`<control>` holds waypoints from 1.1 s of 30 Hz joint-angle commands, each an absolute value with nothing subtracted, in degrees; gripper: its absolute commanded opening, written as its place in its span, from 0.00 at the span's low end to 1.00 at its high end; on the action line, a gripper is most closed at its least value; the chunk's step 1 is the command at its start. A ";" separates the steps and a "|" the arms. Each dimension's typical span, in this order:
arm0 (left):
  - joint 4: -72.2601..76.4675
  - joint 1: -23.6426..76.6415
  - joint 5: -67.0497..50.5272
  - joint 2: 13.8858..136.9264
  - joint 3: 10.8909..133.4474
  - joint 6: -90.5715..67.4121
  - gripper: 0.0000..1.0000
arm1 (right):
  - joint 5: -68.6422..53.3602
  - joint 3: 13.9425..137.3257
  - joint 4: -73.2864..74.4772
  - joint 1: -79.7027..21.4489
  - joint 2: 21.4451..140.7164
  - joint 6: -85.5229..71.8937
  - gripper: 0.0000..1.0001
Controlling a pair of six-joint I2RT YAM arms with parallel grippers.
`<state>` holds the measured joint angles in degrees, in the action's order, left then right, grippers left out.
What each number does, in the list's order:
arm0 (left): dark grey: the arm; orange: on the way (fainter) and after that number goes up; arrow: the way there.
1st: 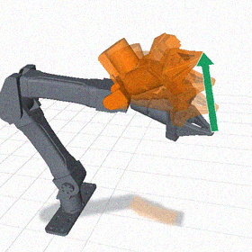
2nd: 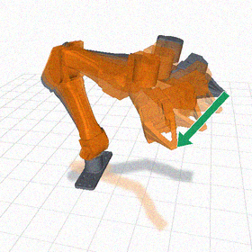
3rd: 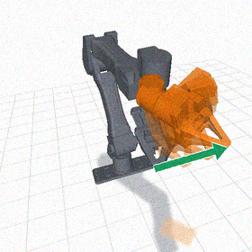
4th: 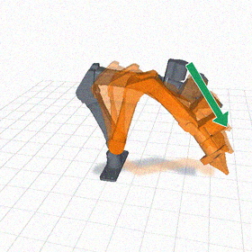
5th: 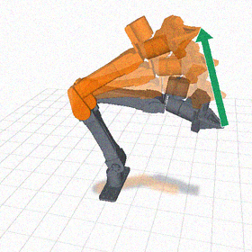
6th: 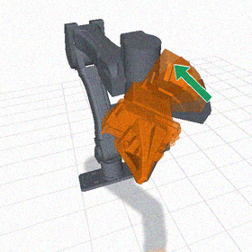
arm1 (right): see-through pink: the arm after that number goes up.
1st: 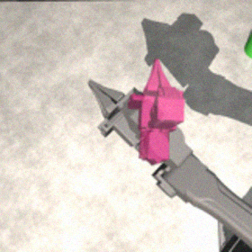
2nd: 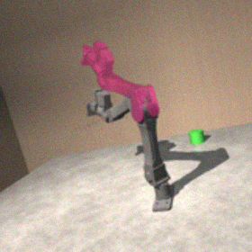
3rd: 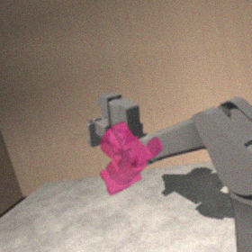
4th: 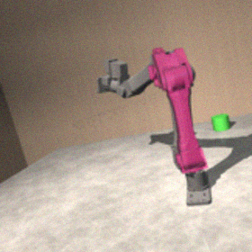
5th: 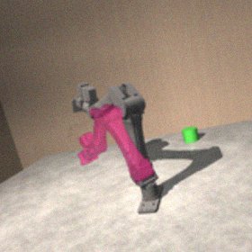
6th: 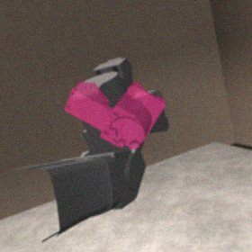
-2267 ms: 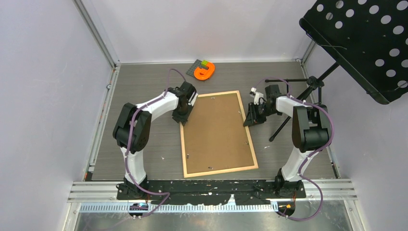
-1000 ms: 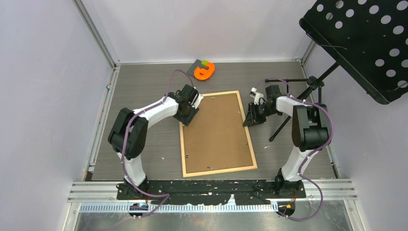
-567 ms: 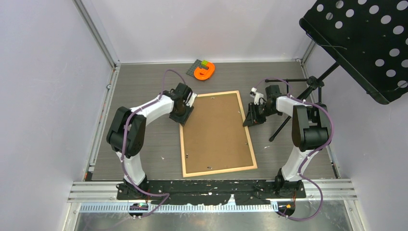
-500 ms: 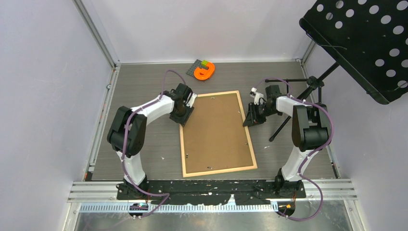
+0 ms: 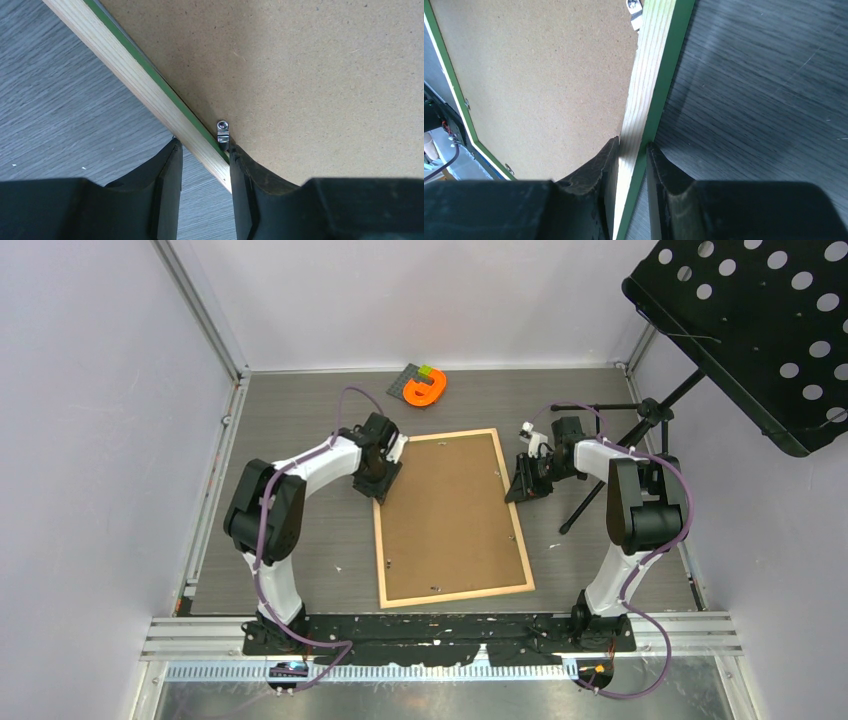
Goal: Put the photo into the frame
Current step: Install the photo frame at the center of the board.
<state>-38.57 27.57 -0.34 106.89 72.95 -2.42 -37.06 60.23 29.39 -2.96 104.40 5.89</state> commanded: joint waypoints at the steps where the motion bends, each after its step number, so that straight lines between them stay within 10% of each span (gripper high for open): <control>1: -39.35 26.78 -3.26 107.03 74.74 -3.05 0.37 | -39.50 60.47 29.74 -3.56 105.64 6.25 0.06; 33: -37.72 24.35 -5.22 107.55 74.20 -4.66 0.36 | -39.70 60.56 29.71 -3.42 105.84 6.24 0.06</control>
